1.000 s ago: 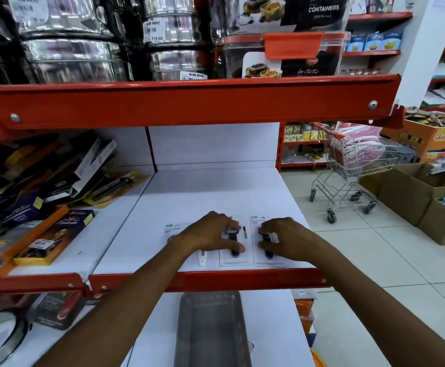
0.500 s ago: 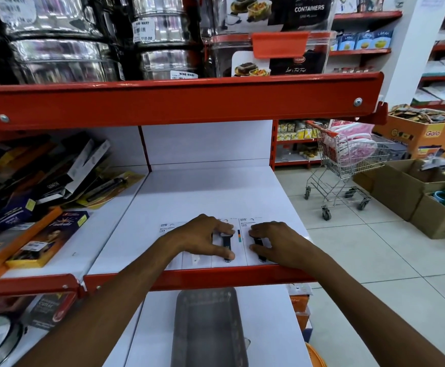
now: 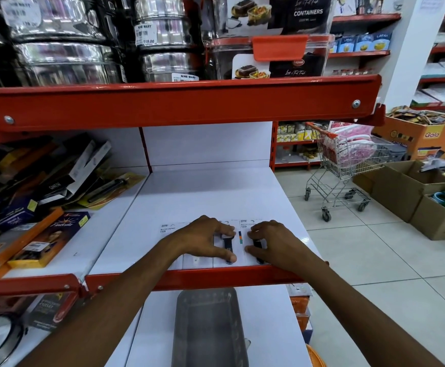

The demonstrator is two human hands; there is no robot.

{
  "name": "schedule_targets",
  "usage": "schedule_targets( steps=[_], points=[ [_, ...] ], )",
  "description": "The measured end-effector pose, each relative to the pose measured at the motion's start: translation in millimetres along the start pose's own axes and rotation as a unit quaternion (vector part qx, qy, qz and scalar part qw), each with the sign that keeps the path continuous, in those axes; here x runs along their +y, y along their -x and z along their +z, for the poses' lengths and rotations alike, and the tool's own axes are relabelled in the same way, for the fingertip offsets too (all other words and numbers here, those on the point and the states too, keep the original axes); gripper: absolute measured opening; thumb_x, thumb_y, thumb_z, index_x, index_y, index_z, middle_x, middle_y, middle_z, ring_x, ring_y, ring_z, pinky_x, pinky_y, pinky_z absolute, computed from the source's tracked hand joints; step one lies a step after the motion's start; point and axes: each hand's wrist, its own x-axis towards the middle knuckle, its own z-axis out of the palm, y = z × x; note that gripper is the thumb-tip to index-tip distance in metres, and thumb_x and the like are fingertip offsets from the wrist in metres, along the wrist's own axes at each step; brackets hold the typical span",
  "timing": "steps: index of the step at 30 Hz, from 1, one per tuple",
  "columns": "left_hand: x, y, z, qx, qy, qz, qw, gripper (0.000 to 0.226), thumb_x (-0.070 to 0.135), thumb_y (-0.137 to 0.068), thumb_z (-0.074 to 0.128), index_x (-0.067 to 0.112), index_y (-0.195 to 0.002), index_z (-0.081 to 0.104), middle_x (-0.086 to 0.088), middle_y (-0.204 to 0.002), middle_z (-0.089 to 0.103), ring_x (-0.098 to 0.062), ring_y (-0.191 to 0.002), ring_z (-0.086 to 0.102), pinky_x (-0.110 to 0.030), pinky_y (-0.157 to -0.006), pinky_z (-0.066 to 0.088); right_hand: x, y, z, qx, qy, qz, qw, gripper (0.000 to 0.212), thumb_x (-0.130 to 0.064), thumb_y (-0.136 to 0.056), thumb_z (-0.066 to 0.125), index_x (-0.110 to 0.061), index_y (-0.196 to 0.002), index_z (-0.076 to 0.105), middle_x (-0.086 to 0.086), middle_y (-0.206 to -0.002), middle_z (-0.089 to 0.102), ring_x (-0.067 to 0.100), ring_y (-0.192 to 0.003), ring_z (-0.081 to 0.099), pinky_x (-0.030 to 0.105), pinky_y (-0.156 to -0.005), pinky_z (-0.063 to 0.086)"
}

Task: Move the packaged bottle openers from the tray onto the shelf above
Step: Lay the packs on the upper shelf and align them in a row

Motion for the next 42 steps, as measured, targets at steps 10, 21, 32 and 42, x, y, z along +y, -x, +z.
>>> schedule_targets(
  steps=[10,21,32,42],
  points=[
    [-6,5,-1,0.006,0.015,0.015,1.000,0.073,0.065,-0.074,0.070,0.031,-0.136,0.053,0.010,-0.150,0.046,-0.013,-0.138,0.043,-0.037,-0.112,0.038,-2,-2,-3,-0.024,0.011,0.012,1.000,0.048,-0.048,-0.089,0.058,-0.016,-0.125,0.061,0.003,-0.137,0.057,0.021,-0.125,0.049,0.034,-0.103,0.042],
    [-65,42,-21,-0.013,0.012,-0.062,0.998,0.088,0.069,-0.066,0.073,0.038,-0.143,0.042,0.008,-0.155,0.037,-0.014,-0.143,0.033,-0.031,-0.114,0.034,-34,-16,16,-0.024,-0.012,-0.014,1.000,0.045,-0.049,-0.094,0.048,-0.033,-0.136,0.048,-0.006,-0.151,0.042,0.018,-0.137,0.037,0.035,-0.110,0.034],
    [-65,44,-19,-0.002,0.027,-0.041,0.999,0.085,0.071,-0.064,0.073,0.042,-0.139,0.046,0.009,-0.153,0.041,-0.013,-0.138,0.041,-0.033,-0.111,0.041,-32,-13,17,-0.028,-0.054,-0.016,0.998,0.039,-0.047,-0.095,0.048,-0.033,-0.131,0.054,-0.008,-0.142,0.053,0.016,-0.128,0.049,0.034,-0.107,0.040],
    [-103,71,-35,-0.040,-0.041,-0.111,0.992,0.100,0.079,-0.061,0.068,0.037,-0.146,0.035,0.010,-0.159,0.029,-0.015,-0.146,0.028,-0.035,-0.117,0.025,-34,-9,17,-0.012,-0.060,-0.017,0.998,0.037,-0.043,-0.096,0.047,-0.033,-0.131,0.055,-0.009,-0.142,0.053,0.014,-0.129,0.046,0.026,-0.105,0.036]
  ],
)
